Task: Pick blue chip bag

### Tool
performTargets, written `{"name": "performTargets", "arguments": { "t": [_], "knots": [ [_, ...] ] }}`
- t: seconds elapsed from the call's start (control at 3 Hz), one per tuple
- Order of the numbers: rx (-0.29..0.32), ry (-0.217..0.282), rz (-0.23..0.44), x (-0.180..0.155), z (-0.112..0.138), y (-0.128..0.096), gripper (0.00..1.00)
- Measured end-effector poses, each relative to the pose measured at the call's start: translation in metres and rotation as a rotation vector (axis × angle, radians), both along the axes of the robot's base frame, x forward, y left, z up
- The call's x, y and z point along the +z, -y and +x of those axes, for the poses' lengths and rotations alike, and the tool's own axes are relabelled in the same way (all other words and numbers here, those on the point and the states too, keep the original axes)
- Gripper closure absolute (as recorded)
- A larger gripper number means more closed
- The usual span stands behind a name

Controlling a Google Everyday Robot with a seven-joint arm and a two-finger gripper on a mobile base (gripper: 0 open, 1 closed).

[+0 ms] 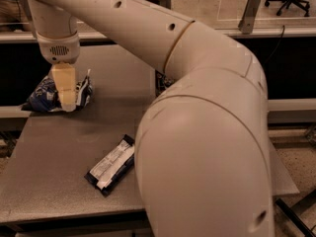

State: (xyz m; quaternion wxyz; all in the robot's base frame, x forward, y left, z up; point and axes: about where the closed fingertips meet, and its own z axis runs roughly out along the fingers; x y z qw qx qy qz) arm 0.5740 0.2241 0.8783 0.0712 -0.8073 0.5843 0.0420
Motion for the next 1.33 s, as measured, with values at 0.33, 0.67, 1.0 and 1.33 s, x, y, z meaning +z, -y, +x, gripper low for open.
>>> {"name": "performTargets", "arguments": {
  "t": [0.33,0.67,1.0,1.33],
  "knots": [
    [-0.022,-0.031,-0.034,-0.014,-0.001,-0.012,0.00],
    [-0.043,-0.063,-0.051,-0.024,-0.002,-0.018,0.15],
    [-0.057,-0.086,-0.057,-0.029,-0.005,-0.020,0.38],
    [-0.071,-0.116,-0.041,-0.027,-0.005,-0.016,0.61]
  ]
}}
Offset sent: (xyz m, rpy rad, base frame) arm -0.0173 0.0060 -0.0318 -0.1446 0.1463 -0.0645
